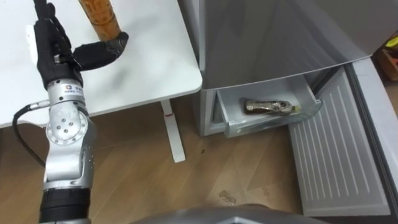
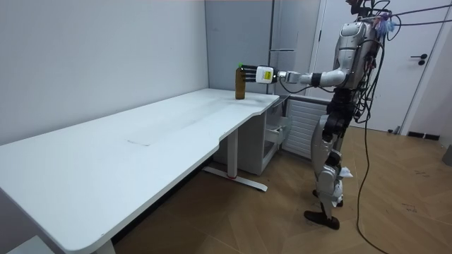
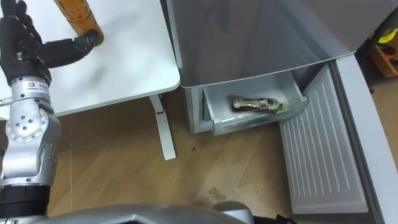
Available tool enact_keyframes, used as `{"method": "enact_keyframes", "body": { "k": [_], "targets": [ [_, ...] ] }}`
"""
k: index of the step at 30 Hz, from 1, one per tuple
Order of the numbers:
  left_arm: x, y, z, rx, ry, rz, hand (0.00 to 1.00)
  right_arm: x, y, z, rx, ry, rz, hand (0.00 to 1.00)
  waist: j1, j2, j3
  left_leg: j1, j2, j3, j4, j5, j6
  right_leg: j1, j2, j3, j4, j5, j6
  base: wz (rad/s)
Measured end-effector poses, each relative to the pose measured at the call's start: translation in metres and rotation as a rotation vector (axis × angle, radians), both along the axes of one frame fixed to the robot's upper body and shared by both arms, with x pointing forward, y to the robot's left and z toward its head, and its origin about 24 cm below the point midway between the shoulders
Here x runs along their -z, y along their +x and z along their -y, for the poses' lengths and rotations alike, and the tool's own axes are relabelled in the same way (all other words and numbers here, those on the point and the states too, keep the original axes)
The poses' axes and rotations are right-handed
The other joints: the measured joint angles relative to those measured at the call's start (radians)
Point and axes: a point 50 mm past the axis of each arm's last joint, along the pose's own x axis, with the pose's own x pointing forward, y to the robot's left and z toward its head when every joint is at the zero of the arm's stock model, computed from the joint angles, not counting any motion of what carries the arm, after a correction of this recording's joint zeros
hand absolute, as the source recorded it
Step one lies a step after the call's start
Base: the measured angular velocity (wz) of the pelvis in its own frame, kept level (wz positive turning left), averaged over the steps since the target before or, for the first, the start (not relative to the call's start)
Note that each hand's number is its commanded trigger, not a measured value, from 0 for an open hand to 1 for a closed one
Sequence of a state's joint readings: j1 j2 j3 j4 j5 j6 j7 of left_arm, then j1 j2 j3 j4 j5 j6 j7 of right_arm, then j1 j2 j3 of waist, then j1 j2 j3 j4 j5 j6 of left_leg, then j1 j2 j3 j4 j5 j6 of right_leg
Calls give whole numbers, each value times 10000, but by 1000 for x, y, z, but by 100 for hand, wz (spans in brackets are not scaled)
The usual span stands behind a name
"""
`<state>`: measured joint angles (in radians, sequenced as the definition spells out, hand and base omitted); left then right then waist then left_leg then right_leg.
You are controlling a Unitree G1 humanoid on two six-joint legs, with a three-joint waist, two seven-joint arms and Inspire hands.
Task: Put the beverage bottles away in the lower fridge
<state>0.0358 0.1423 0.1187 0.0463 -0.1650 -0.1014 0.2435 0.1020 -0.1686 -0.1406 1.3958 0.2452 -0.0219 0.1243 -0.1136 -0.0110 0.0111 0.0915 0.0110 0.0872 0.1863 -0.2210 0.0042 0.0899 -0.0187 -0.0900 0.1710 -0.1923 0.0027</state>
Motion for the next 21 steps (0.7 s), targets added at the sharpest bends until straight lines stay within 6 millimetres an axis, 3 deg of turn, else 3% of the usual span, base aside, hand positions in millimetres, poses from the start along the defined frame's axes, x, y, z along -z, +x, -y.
{"method": "enact_keyframes", "body": {
  "k": [5,13,21],
  "targets": [
    [13,-1,-2,-97,-86,-605,0,0,2,0,-308,-55,-15,0,19,-59,30,62,18,23,-1,0,0,45,23,78,-3,7,-12,-4],
    [10,7,-4,-208,-1120,-331,0,0,6,0,-771,-79,-151,0,19,-47,24,30,26,71,-3,0,0,-13,33,77,23,10,-16,0],
    [17,15,-11,-625,-1783,-701,0,-1,9,2,-777,-51,-235,0,3,42,-46,39,31,173,-2,0,0,-35,31,88,26,14,-20,-2]
  ]
}}
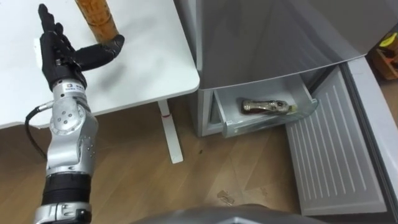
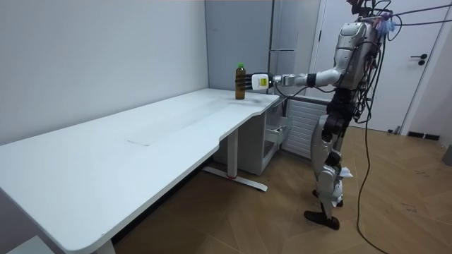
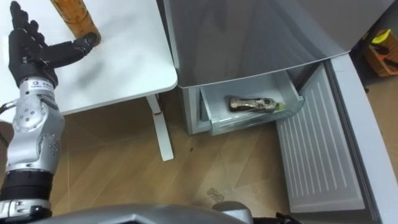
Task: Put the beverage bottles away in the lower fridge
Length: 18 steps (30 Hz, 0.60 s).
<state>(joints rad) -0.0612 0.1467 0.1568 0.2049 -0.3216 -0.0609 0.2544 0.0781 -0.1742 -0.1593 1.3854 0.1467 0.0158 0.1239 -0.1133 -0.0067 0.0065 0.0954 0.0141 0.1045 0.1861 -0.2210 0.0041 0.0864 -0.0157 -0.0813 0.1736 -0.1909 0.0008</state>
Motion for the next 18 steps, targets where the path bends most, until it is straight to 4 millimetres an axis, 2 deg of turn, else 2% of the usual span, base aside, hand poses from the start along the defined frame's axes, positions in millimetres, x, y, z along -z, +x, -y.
{"method": "enact_keyframes", "body": {
  "k": [5,10,14,18],
  "targets": [
    [5,0,0,-2,-141,-301,0,0,-1,1,15,-16,-53,0,-17,9,-3,1,6,9,0,0,0,-10,1,0,0,5,-7,-1],
    [8,6,-4,-273,-1045,-405,0,-1,-2,3,29,-82,-62,0,-63,76,13,33,17,27,0,0,0,-62,9,120,110,6,-9,-4],
    [4,12,-8,-428,-1304,-307,0,-1,-1,4,9,-145,-113,0,-204,126,1,38,24,72,-10,0,0,-139,21,226,214,7,-10,-7],
    [-2,18,-7,-462,-1652,-25,0,-1,-3,5,48,-154,-204,0,-282,160,26,63,24,114,-74,0,1,-183,36,269,315,7,-10,-7]
  ]
}}
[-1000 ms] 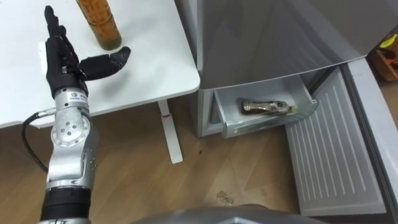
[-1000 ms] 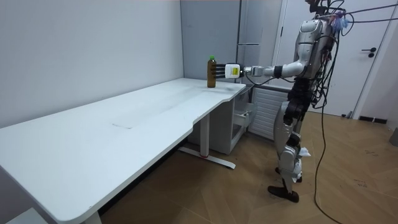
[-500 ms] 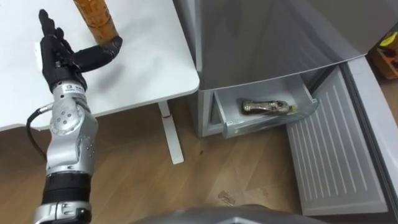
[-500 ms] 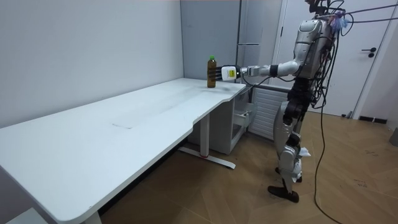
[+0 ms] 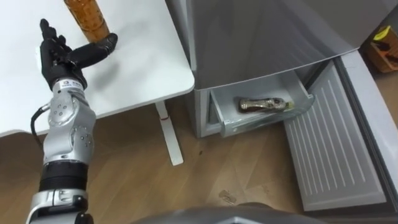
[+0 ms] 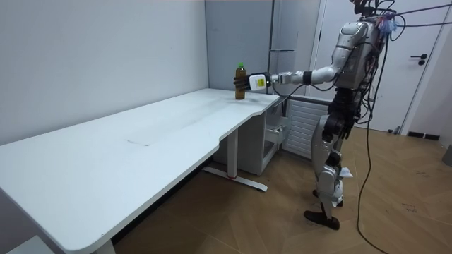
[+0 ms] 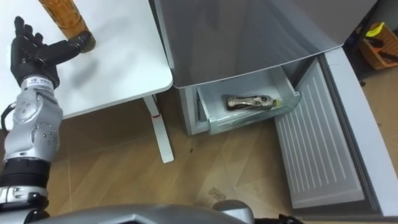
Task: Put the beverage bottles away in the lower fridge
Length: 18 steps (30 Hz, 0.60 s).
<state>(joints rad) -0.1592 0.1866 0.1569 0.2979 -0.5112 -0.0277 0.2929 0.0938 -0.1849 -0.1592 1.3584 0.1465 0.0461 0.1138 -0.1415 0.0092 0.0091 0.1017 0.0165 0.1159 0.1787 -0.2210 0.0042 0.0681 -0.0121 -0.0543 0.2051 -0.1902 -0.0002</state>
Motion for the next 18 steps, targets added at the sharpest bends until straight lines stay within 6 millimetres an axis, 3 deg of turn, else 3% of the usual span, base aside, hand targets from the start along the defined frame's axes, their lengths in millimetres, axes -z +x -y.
{"method": "enact_keyframes", "body": {
  "k": [4,11,18],
  "targets": [
    [-4,4,-2,-15,-50,129,0,0,-2,0,12,78,-39,0,-109,-7,7,9,17,116,-17,0,0,-81,22,89,0,-1,0,-6],
    [-22,18,-30,-618,-455,570,0,-1,-16,3,96,-136,-403,0,-178,-10,20,-18,54,353,-13,-1,-3,-176,103,527,-5,11,-18,-14],
    [-29,21,-35,-739,-261,654,0,-1,-23,4,-348,-249,-877,0,-212,60,51,104,76,466,-14,-1,-3,-174,156,778,-1,25,-40,-12]
  ]
}}
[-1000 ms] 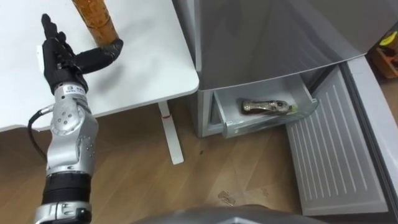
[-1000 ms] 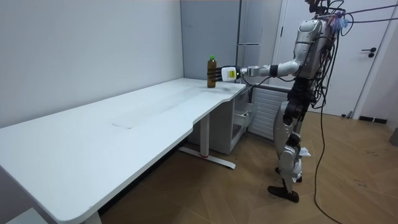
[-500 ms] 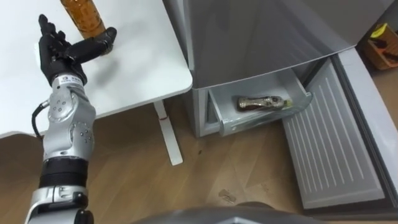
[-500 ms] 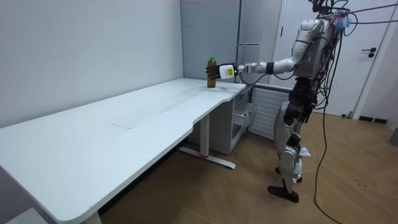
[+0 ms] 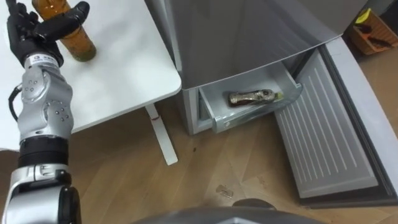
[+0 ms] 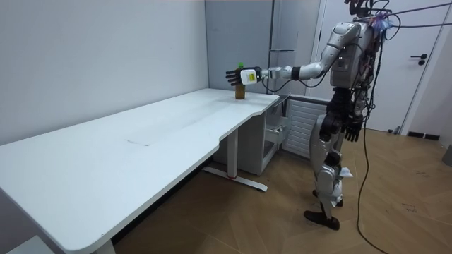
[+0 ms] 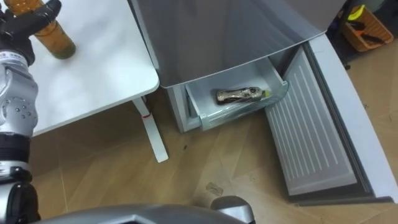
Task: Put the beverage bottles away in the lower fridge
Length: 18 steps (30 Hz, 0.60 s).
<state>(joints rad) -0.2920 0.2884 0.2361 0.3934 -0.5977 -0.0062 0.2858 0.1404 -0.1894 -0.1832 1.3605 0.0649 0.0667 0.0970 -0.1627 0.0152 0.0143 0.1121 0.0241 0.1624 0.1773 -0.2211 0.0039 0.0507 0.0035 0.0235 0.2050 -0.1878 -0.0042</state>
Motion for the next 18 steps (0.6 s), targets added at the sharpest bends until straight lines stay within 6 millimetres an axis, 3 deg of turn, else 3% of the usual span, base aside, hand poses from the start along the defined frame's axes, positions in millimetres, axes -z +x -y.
{"method": "enact_keyframes", "body": {
  "k": [5,15,16,17,18],
  "targets": [
    [0,5,-3,-133,-4,-160,0,-1,1,4,-351,-220,-76,0,-121,14,-4,25,-1,23,-17,-1,-1,-7,7,74,24,5,3,-3],
    [3,3,-16,-362,255,-605,0,-3,0,9,-325,-451,-138,0,-227,133,-94,86,-2,251,-107,0,0,-165,72,466,119,84,52,-9],
    [5,3,-16,-384,251,-673,52,-3,0,9,-321,-447,-153,0,-223,133,-94,107,-2,266,-108,0,0,-165,73,487,141,84,52,-13],
    [7,2,-17,-412,224,-801,60,-3,-1,10,-296,-439,-229,0,-214,121,-87,138,-3,290,-110,0,0,-160,78,534,155,84,52,-10],
    [9,2,-18,-442,203,-903,100,-3,-2,10,-277,-437,-281,0,-215,118,-85,145,-3,301,-118,-1,0,-163,82,558,153,84,53,-8]
  ]
}}
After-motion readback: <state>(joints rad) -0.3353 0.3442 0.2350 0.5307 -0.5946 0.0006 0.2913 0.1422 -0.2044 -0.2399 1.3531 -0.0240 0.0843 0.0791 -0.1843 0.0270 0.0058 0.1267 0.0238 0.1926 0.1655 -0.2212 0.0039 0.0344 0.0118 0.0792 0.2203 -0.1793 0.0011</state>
